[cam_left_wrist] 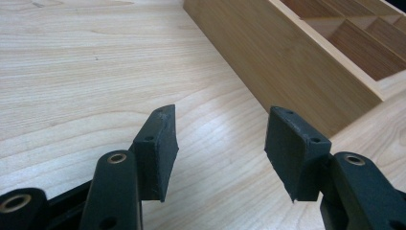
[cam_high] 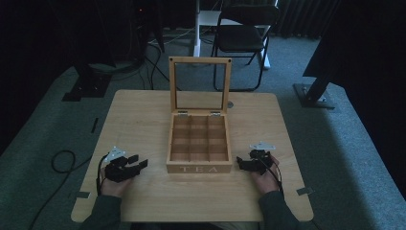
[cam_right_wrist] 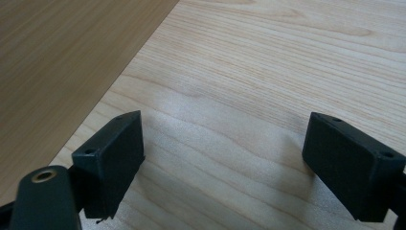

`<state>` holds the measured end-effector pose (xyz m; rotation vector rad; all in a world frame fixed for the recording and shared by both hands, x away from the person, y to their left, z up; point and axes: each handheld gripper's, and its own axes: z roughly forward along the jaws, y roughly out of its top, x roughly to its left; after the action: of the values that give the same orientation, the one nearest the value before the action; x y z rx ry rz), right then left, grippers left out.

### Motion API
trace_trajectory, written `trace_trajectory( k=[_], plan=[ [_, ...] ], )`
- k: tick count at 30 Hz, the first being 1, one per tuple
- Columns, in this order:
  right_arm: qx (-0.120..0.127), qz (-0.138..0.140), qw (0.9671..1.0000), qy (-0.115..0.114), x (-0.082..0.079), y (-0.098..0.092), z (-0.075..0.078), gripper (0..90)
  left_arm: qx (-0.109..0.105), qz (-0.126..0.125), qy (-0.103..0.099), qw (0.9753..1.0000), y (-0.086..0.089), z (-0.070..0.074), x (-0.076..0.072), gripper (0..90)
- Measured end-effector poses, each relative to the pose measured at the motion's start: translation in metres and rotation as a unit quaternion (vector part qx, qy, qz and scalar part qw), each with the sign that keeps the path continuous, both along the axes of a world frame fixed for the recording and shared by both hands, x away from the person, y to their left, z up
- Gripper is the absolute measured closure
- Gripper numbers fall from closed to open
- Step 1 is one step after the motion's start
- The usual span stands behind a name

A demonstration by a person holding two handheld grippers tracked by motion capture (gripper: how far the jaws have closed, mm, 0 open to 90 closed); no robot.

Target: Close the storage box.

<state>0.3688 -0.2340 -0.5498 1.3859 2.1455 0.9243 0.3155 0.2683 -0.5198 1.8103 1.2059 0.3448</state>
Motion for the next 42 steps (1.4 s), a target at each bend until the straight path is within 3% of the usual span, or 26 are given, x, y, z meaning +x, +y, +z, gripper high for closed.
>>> trace_trajectory(
  k=[9,17,27,33,35,42],
  plan=[
    [-0.002,0.032,0.9995,0.002,0.0,-0.005,0.0,13.2,0.018,0.011,-0.014,0.9997,0.004,0.005,0.008,43.6],
    [-0.019,0.07,0.9967,0.036,0.007,-0.011,0.008,19.7,0.038,0.002,-0.024,0.999,0.005,0.015,0.023,44.2],
    [-0.018,0.065,0.9969,0.039,0.008,-0.017,0.011,32.4,0.046,-0.013,-0.025,0.9985,-0.001,0.023,0.045,44.7],
    [-0.025,0.066,0.9964,0.048,0.01,-0.016,0.013,31.7,0.031,-0.017,-0.029,0.9989,-0.001,0.03,0.057,45.6],
    [-0.029,0.061,0.9963,0.053,0.009,-0.016,0.015,36.7,0.03,-0.024,-0.031,0.9988,-0.001,0.033,0.063,45.5],
    [-0.018,0.066,0.9974,0.022,0.005,-0.018,0.036,39.4,0.03,-0.027,-0.029,0.9987,-0.003,0.04,0.073,45.2]
  ],
)
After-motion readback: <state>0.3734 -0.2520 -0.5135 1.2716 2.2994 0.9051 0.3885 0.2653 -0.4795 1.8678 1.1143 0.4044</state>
